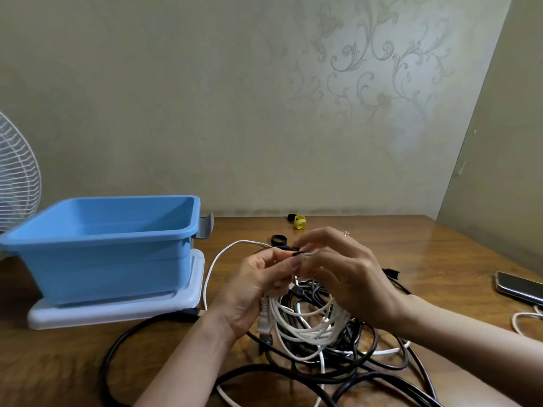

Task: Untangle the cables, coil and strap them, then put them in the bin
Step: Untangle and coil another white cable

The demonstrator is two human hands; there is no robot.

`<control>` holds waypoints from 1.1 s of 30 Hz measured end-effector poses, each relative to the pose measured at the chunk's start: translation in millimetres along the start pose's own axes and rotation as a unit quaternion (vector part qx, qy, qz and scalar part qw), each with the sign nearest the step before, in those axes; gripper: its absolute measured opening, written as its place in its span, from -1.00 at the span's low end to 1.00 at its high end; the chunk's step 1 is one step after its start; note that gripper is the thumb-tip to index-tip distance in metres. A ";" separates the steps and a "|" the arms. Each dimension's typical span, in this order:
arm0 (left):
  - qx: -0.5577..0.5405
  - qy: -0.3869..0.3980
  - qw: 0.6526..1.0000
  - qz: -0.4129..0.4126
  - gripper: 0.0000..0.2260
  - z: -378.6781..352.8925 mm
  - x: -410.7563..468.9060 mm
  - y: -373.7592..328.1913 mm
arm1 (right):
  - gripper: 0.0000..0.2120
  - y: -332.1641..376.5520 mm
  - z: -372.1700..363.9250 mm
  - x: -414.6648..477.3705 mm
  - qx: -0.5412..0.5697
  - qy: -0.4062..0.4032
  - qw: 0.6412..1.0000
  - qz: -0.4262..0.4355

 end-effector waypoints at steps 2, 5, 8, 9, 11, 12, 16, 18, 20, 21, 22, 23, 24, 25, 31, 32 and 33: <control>0.016 0.000 1.000 -0.012 -0.78 -1.7 -1.4 -0.6 | -0.88 -2.9 -1.2 0.2 0.007 0.015 1.000 -0.025; 0.048 0.001 0.998 -0.037 -0.75 -1.2 -3.1 -4.0 | -0.65 -10.9 2.5 2.2 0.003 0.053 0.994 -0.099; 0.131 -0.013 0.990 -0.043 -0.71 -1.5 -1.4 -3.2 | -0.70 -13.0 1.2 2.8 0.003 0.109 0.991 -0.075; 0.157 -0.014 0.986 -0.043 -0.69 -2.3 -1.2 -1.6 | -0.73 -13.5 -0.3 2.3 -0.008 0.112 0.992 -0.060; 0.179 0.001 0.983 -0.044 -0.68 -5.1 -1.1 2.0 | -0.81 -15.4 -3.5 0.1 -0.036 0.105 0.993 -0.045; 0.176 0.009 0.983 -0.044 -0.69 -6.1 -1.4 3.1 | -0.85 -16.2 -5.4 -1.1 -0.044 0.101 0.993 -0.042; 0.117 -0.037 0.989 -0.082 -0.71 -0.6 1.3 0.7 | -0.94 -13.5 -9.1 0.1 -0.030 0.069 0.996 -0.045; 0.094 -0.062 0.988 -0.108 -0.73 4.1 3.5 0.1 | -0.94 -12.4 -10.7 4.3 -0.005 0.061 0.997 -0.055; 0.084 -0.079 0.985 -0.125 -0.75 6.8 4.2 0.1 | -0.93 -13.8 -12.6 8.4 0.020 0.056 0.995 -0.076; 0.086 -0.088 0.983 -0.133 -0.75 7.9 4.3 0.4 | -0.91 -14.6 -13.0 10.1 0.029 0.053 0.994 -0.089; 0.092 -0.098 0.981 -0.142 -0.75 9.6 4.7 1.0 | -0.89 -15.6 -14.4 11.7 0.040 0.049 0.993 -0.101; 0.097 -0.105 0.978 -0.150 -0.75 9.9 4.4 0.3 | -0.90 -16.2 -14.5 13.0 0.055 0.044 0.991 -0.117; 0.100 -0.112 0.976 -0.158 -0.75 10.6 3.8 -0.5 | -0.91 -16.4 -15.0 14.1 0.077 0.037 0.987 -0.137; 0.101 -0.119 0.974 -0.166 -0.75 10.0 3.0 -1.9 | -0.92 -16.4 -14.2 15.6 0.097 0.028 0.982 -0.159; 0.107 -0.146 0.963 -0.199 -0.78 8.4 -1.7 -13.9 | -0.84 -8.2 -12.0 28.6 0.183 -0.026 0.952 -0.245; 0.119 -0.156 0.959 -0.205 -0.78 7.7 -4.6 -19.9 | -0.81 -5.6 -10.6 30.7 0.216 -0.044 0.939 -0.263; 0.126 -0.166 0.954 -0.213 -0.79 7.3 -7.6 -27.2 | -0.77 -3.7 -9.8 32.2 0.255 -0.059 0.921 -0.288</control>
Point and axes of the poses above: each hand's wrist, its own x-axis towards the middle knuckle, its own z-axis out of the back of the hand, y = z × x, the point moved 3 cm from there along x, towards the middle knuckle, and after that the axes turned 3 degrees about x, right-handed, at the moved point
